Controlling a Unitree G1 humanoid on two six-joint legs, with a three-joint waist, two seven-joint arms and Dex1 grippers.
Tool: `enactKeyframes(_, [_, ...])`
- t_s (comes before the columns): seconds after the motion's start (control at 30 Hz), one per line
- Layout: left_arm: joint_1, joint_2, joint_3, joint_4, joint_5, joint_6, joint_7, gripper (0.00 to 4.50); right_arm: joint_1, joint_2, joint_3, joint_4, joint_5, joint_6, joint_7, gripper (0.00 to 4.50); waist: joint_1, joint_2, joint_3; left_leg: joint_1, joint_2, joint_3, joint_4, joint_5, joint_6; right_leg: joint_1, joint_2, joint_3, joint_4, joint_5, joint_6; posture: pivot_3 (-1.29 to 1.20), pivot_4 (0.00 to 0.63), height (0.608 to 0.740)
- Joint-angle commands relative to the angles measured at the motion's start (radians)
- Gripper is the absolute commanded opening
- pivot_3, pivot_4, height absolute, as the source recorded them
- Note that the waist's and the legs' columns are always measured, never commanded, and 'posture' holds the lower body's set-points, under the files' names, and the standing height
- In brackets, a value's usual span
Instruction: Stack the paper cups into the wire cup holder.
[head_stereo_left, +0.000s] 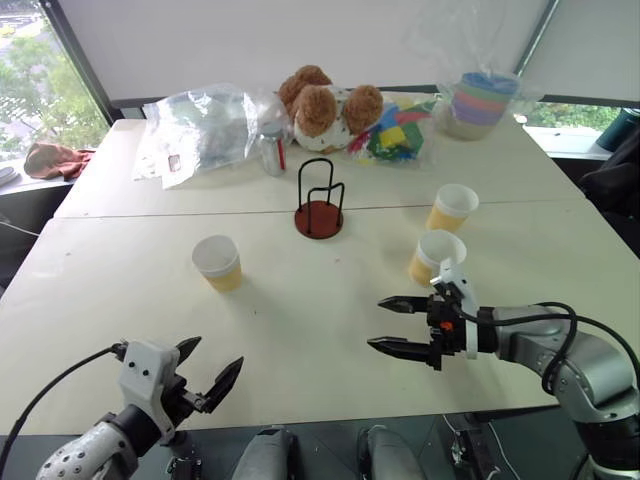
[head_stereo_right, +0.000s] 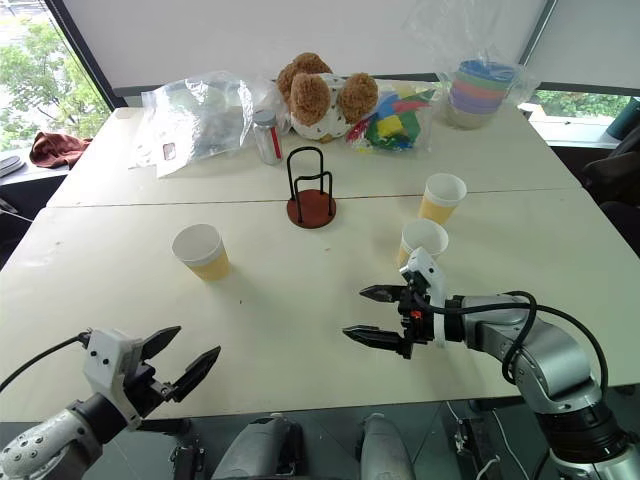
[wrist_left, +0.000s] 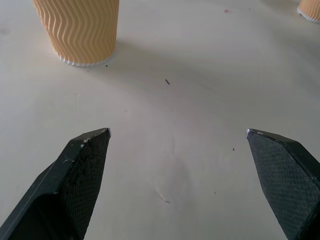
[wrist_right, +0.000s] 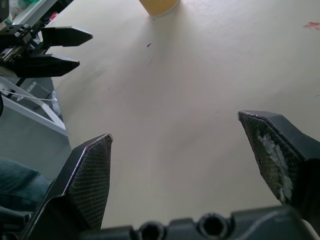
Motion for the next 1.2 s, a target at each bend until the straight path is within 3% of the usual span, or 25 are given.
enactKeyframes(0.03, [-0.009,-0.001,0.012,-0.033,-0.006,0.003,0.016,4.5,-0.01,0.007,-0.009,-0.004,-0.002,-0.016,-0.01,4.39,0.0,0.0,0.0,0.0,0.0,0.0,0.0,0.0,0.0,0.0,0.0,0.0,0.0,0.0,0.0,0.0,0.15,0.74])
enactKeyframes(0.47, [-0.064,-0.018,0.021,-0.036,-0.043,0.039,0.067,4.5,-0.047,0.044,0.033,0.01,-0.047,-0.002,-0.075,4.39,0.0,0.0,0.0,0.0,0.0,0.0,0.001,0.0,0.0,0.0,0.0,0.0,0.001,0.0,0.0,0.0,0.15,0.74])
enactKeyframes(0.73, [-0.102,0.045,0.058,-0.095,-0.112,0.114,0.07,4.5,-0.153,0.196,0.022,0.017,-0.004,0.056,-0.187,4.39,-0.002,0.0,-0.001,0.0,0.0,0.0,0.001,0.0,0.0,-0.001,0.001,0.0,0.002,0.0,0.0,0.0,0.15,0.74])
enactKeyframes(1.1, [-0.073,0.239,0.342,-0.152,-0.413,0.239,0.007,4.5,-0.352,0.506,0.152,0.187,-0.144,-0.002,-0.412,4.39,-0.023,0.0,-0.001,0.0,-0.001,-0.001,0.001,0.002,-0.004,-0.002,0.001,0.0,0.005,0.0,0.0,0.0,0.15,0.74])
enactKeyframes(1.2, [-0.055,0.279,0.461,-0.161,-0.521,0.256,0.029,4.5,-0.434,0.575,0.178,0.369,-0.244,-0.128,-0.457,4.39,-0.031,0.0,-0.001,0.0,-0.001,-0.001,0.0,0.003,-0.005,-0.002,0.001,0.0,0.006,0.0,0.0,0.0,0.15,0.74])
